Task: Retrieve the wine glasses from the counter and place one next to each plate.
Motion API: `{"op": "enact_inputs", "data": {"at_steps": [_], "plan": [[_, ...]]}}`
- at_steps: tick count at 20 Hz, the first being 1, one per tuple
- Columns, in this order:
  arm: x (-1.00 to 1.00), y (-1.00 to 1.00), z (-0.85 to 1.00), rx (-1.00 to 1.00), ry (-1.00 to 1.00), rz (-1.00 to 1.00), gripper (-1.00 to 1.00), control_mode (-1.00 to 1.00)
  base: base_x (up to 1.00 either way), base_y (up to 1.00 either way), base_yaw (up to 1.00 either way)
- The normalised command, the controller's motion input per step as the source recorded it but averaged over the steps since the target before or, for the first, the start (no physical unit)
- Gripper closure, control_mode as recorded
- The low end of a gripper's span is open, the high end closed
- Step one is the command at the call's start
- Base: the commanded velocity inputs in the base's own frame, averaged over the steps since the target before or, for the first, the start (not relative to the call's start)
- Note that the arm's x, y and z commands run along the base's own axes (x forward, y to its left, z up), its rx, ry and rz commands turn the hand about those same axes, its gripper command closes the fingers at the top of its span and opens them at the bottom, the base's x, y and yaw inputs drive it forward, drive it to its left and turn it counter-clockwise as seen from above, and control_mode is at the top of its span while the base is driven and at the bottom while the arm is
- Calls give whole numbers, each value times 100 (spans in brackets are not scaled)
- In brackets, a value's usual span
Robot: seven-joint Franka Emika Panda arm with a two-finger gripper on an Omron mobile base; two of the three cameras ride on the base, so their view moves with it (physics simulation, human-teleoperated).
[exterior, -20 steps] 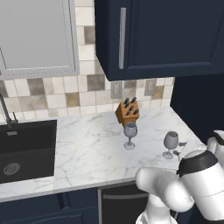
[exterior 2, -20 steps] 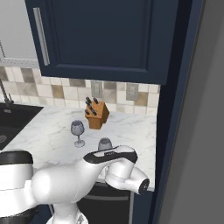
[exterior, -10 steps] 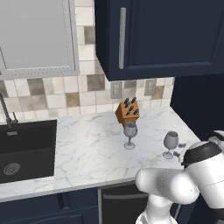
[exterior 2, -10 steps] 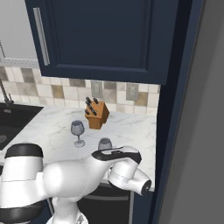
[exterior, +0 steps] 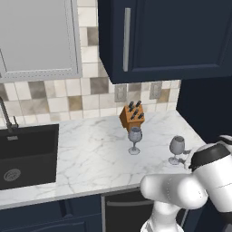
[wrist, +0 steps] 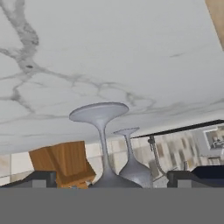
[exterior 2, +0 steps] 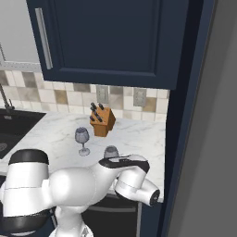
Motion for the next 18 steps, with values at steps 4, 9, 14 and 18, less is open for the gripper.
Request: {"op": "enact_inputs", "data": {"at_steps": [4, 9, 14, 18], "plan": [[0, 28, 0, 0, 7, 0, -100, -100, 0, 0, 0], [0, 17, 0, 2, 12, 0, -100, -100, 0, 0, 0], [13, 4, 0, 1, 13, 0, -100, -100, 0, 0, 0], [20, 12, -2, 0, 10, 0, -100, -100, 0, 0, 0]]}}
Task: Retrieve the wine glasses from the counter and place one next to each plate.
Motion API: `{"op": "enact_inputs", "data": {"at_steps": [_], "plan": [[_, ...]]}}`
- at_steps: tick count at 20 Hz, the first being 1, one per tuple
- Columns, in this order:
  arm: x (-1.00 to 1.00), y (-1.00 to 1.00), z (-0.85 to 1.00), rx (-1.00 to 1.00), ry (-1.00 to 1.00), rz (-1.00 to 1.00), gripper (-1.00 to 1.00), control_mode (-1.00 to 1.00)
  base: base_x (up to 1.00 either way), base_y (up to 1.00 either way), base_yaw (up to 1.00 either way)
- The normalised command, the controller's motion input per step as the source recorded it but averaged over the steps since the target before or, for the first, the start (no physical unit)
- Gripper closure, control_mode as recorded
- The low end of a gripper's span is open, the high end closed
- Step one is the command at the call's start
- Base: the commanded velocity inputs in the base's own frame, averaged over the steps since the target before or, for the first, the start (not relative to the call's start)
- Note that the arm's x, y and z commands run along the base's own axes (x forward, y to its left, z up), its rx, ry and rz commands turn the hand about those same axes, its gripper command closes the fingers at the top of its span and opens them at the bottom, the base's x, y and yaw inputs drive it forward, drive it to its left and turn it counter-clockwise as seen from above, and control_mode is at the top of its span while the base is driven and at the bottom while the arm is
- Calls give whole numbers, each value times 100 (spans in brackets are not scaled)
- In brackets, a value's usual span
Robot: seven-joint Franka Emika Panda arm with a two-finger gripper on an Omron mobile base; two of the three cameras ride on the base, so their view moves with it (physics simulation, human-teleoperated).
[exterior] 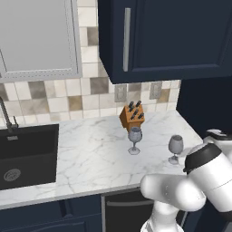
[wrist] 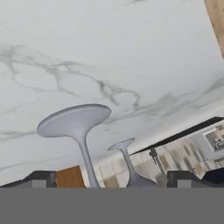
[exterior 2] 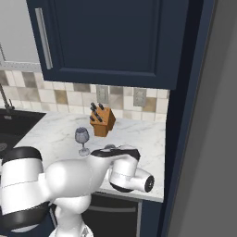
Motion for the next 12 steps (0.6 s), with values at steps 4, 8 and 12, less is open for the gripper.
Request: {"op": "enact_inputs", "data": {"at_steps": [4, 8, 12], "plan": [[18, 8, -7, 0, 8, 0, -100, -100, 0, 0, 0], [11, 13, -16, 0, 9, 0, 100, -100, 0, 0, 0], [7, 7, -10, 0, 5, 0, 100, -100, 0, 0, 0]]}}
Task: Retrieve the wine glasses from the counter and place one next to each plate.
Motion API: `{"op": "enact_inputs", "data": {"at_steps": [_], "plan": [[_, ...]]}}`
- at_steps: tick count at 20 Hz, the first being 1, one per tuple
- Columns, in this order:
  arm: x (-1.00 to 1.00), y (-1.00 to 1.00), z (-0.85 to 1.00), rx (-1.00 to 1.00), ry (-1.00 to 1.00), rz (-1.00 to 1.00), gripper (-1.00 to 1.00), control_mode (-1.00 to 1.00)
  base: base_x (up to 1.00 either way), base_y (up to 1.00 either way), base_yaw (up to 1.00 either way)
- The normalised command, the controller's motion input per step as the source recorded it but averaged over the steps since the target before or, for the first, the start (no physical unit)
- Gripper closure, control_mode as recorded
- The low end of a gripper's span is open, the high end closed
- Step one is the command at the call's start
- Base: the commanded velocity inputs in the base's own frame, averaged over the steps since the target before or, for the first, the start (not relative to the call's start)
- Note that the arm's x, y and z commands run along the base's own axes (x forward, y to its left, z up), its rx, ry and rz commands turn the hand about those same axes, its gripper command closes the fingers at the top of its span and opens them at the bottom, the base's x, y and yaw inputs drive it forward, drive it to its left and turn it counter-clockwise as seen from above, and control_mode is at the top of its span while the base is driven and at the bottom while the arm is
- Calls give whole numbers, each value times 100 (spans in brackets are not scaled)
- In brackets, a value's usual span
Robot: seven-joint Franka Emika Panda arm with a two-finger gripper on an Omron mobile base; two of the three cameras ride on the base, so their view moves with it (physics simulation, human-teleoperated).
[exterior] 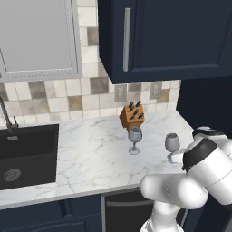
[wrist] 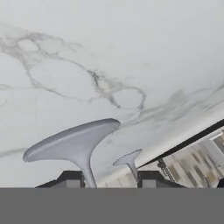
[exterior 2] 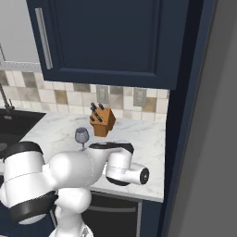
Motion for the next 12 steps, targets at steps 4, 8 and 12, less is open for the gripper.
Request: {"op": "enact_inputs", "data": {"at_steps": [4, 8, 12], "plan": [[0, 6, 0, 0, -1, 0, 100, -100, 0, 0, 0], [0, 1, 30, 0, -23, 5, 100, -100, 0, 0, 0], [-9, 0, 68, 1, -30, 8, 100, -100, 0, 0, 0]]}}
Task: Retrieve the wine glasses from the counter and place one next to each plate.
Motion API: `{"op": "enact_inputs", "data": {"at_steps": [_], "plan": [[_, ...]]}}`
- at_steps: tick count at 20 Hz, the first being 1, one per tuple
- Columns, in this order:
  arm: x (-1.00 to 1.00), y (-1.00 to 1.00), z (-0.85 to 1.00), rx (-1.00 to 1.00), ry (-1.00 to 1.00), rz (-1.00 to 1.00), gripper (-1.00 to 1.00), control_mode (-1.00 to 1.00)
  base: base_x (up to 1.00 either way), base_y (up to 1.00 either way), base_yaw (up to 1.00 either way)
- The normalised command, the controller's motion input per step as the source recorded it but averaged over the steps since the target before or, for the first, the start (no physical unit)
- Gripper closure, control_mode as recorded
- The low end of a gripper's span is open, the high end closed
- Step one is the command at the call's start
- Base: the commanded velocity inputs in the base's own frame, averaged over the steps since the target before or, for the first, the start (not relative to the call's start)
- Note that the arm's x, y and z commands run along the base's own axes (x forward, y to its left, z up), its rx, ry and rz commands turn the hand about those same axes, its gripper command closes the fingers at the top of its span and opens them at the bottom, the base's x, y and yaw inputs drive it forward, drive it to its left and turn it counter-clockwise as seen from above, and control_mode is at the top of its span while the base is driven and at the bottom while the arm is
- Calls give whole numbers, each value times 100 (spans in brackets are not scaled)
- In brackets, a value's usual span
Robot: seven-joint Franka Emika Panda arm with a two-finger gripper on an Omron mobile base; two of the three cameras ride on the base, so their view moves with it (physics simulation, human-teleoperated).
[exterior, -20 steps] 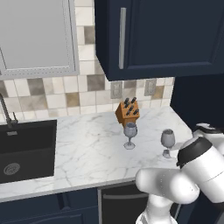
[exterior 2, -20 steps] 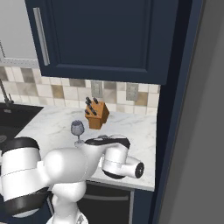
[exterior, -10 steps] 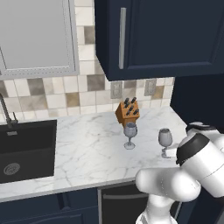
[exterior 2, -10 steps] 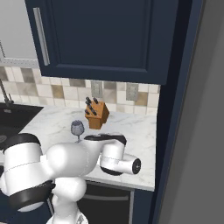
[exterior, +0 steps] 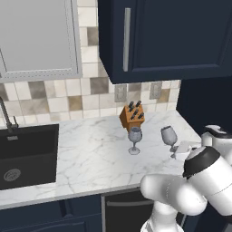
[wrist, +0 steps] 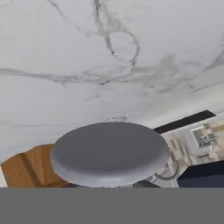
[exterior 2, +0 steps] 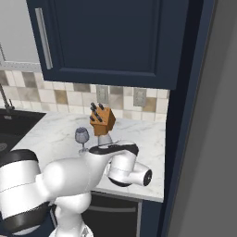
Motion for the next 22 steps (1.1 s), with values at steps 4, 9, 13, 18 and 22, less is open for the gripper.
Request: {"op": "enact_inputs", "data": {"at_steps": [4, 9, 13, 18, 22], "plan": [[-14, 4, 75, 1, -33, 8, 100, -100, 0, 0, 0], [-34, 10, 83, 5, -31, 8, 100, -100, 0, 0, 0], [-35, 39, 81, 3, -23, 4, 100, -100, 0, 0, 0], [-22, 49, 79, 6, -8, 0, 100, -100, 0, 0, 0], [-52, 37, 80, 17, 0, 0, 100, -100, 0, 0, 0]]}}
